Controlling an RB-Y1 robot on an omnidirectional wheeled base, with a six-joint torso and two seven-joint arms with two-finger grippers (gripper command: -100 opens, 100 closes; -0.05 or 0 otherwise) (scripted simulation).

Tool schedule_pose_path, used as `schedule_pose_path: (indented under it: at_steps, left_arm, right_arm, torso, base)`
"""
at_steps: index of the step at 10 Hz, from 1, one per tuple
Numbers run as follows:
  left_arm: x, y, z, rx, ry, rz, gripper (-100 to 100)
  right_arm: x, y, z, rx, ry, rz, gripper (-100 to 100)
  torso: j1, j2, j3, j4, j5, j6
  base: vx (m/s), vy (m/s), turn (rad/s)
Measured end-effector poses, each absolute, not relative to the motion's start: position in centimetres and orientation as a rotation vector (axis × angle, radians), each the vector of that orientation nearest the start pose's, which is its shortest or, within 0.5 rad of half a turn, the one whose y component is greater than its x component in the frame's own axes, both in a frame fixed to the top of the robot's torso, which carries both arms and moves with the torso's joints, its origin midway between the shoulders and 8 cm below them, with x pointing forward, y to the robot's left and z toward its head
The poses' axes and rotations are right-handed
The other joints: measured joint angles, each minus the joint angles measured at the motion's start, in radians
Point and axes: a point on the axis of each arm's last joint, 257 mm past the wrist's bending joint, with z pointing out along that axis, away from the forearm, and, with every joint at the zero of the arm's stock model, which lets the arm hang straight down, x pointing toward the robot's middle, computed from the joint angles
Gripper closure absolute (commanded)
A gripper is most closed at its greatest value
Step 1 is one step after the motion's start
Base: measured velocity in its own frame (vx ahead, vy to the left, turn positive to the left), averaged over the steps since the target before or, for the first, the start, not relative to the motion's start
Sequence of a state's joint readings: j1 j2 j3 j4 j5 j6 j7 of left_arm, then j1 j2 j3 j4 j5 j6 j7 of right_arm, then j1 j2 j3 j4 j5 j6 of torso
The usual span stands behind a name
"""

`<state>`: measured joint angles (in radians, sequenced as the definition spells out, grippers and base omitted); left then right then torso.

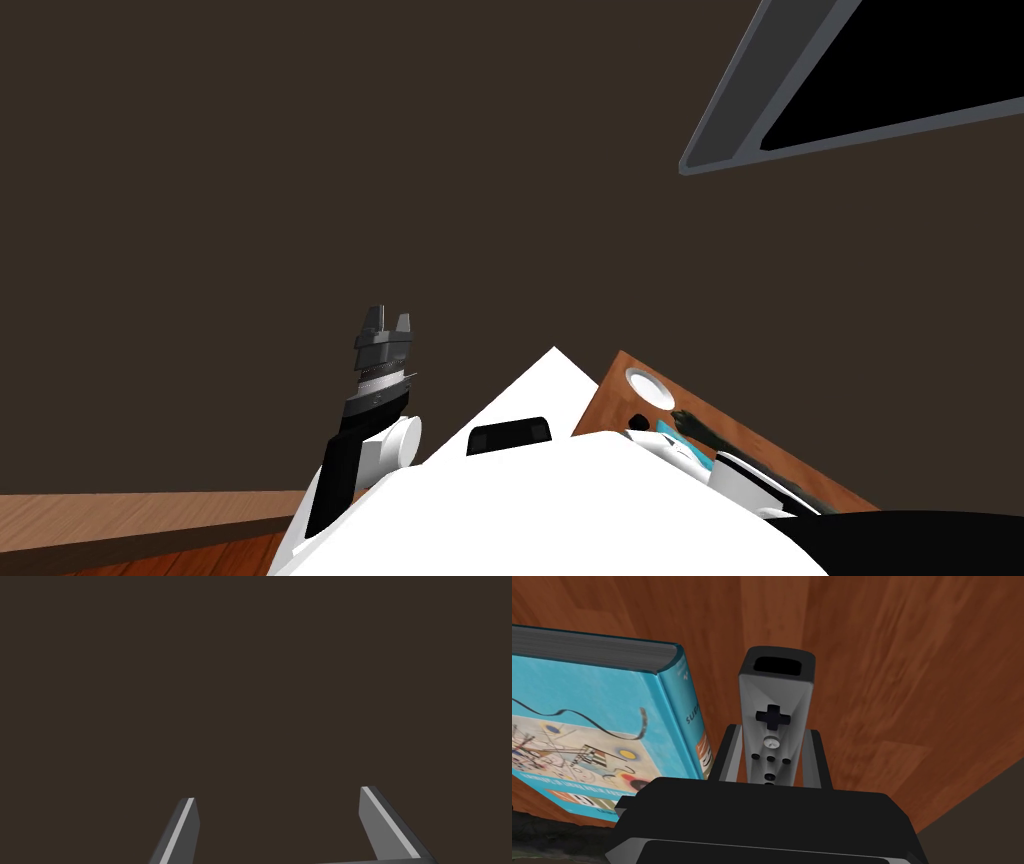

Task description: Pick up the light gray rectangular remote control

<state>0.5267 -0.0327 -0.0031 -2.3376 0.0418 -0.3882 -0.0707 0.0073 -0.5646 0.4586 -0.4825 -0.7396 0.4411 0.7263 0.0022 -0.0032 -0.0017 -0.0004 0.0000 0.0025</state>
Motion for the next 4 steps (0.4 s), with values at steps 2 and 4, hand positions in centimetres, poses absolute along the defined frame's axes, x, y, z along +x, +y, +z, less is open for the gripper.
schedule_pose_path:
  at_steps: [2,4]
  left_arm:
    - [34.75,29.02,2.00,-0.742,0.633,-1.240,0]
    - [34.75,29.02,2.00,-0.742,0.633,-1.240,0]
  right_arm:
    - [10.94,-52.14,-62.87,1.505,2.610,-0.319,100]
    - [11.14,-52.52,-62.66,1.507,2.612,-0.318,0]
  torso:
    - [0.001,0.000,0.000,0.000,0.000,0.000]
    - [-0.001,0.000,0.000,0.000,0.000,0.000]
  base:
    - [-0.005,0.058,-0.022]
    - [-0.003,0.015,-0.004]
